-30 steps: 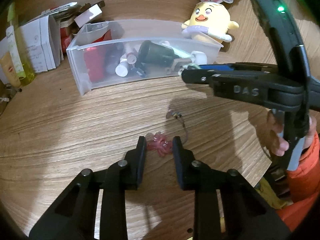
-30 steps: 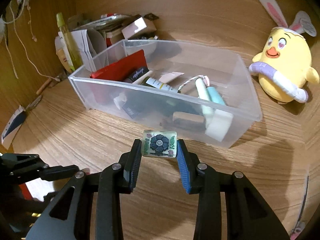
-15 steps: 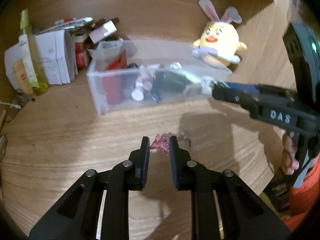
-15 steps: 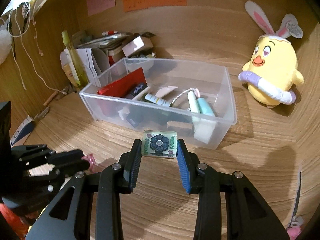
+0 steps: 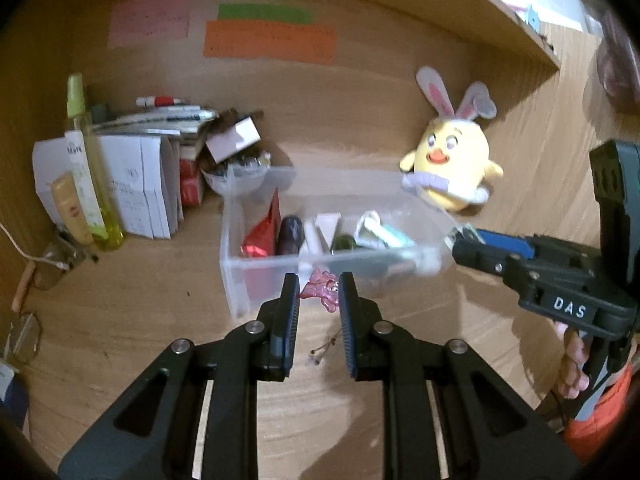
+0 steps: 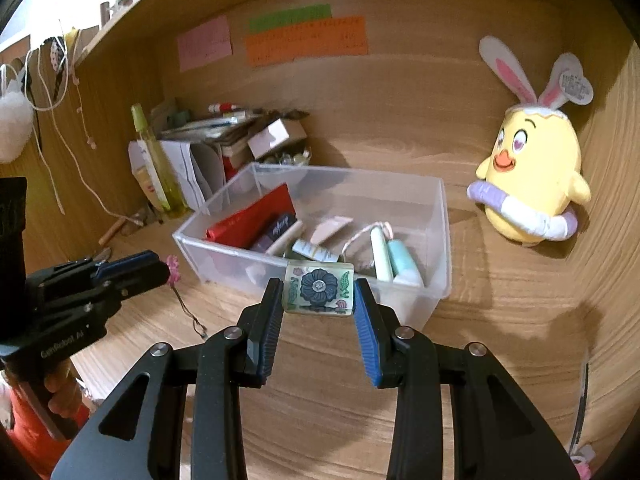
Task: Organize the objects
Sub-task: 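Carry the tile with right tool while left tool carries pink clip over the bin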
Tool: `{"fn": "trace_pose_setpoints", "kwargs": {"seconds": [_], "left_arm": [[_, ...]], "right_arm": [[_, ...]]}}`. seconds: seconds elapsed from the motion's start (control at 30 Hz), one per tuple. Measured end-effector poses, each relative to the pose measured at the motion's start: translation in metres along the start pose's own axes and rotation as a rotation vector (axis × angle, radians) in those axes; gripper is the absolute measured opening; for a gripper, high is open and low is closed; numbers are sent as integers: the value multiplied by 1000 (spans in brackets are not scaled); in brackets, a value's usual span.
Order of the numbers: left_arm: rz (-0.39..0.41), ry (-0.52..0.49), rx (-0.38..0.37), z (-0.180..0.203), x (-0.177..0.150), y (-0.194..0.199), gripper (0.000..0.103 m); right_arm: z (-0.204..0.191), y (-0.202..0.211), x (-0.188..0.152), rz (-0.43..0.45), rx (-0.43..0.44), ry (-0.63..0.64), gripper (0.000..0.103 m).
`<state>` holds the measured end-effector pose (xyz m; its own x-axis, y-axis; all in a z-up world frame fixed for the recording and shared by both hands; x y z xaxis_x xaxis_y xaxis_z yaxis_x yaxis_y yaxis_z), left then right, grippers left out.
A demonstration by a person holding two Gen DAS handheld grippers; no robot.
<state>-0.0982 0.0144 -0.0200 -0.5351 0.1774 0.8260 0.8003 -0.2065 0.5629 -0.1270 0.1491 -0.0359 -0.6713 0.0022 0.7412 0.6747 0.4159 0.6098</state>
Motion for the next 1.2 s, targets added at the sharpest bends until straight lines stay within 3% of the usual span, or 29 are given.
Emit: {"fn": "trace_pose_setpoints", "kwargs": {"seconds": [0.57, 0.77, 1.2], "left_arm": [[126, 58, 54, -35, 71, 8, 19], [88, 73, 59, -41, 71, -16, 19], [-72, 62, 21, -29, 36, -80, 19]], "right_arm": [[-2, 6, 43, 87, 0, 4, 32], [4, -10, 49, 73, -15, -4, 32], [22, -68, 27, -59, -53, -25, 32]]}}
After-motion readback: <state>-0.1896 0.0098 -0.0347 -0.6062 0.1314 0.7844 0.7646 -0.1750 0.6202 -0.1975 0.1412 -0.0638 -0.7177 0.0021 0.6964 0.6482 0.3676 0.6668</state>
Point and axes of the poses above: each gripper's, at about its wrist camera, not at the fingertips, and y roughly against the way its jaws point, z to its right, x to its top, the point moved 9 cm from there along -y, roughly the way its jaws point, and after that the axes turned 13 degrees about -y, right-handed, at the moved point
